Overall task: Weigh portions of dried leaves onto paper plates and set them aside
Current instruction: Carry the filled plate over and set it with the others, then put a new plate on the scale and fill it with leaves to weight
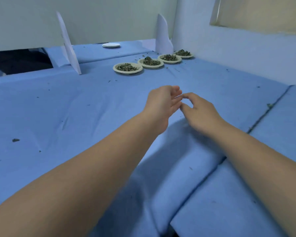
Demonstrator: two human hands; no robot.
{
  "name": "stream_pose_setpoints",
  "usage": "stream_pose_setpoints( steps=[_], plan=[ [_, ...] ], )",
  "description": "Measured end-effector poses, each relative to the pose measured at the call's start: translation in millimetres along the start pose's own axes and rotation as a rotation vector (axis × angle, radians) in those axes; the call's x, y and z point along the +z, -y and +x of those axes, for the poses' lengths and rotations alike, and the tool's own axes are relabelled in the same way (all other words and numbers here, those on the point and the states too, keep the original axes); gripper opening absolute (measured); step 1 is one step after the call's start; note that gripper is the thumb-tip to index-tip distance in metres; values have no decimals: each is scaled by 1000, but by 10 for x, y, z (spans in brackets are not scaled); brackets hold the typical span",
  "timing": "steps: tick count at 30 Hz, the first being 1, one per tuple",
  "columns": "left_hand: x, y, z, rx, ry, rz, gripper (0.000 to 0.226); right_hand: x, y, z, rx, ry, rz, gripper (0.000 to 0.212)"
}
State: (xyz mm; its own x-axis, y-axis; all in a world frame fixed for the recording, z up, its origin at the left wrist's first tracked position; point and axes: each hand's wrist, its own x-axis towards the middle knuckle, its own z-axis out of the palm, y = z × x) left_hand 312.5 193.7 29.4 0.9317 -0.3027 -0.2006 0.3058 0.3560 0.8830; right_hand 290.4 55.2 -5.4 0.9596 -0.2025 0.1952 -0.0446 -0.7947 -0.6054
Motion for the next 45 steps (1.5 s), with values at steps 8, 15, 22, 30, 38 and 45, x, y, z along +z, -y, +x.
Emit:
stream_pose_setpoints(
  steps=[8, 15, 22, 30, 38, 45],
  plan=[
    [1330, 770, -613, 107, 146, 179, 22, -1192, -651, -1295, 115, -211, 20, 39],
    [2462, 1449, -1270, 200, 414, 292, 32, -1970, -1195, -2327, 174, -399, 27, 37],
    [3230, 1895, -1726, 342, 584, 432, 31, -2422, -1705, -3220, 234, -596, -20, 33],
    [3780, 2068, -1938, 797, 761, 817, 49, -2928, -2216, -4029, 320, -1112, -115, 51],
    [4154, 2051, -1735, 1286, 771, 1148, 54, -2972, -2422, -4108, 370, -1079, -120, 52],
    [4350, 2019, -1479, 1356, 689, 1386, 39, -2933, -2507, -4055, 366, -1098, -249, 53]
  ],
)
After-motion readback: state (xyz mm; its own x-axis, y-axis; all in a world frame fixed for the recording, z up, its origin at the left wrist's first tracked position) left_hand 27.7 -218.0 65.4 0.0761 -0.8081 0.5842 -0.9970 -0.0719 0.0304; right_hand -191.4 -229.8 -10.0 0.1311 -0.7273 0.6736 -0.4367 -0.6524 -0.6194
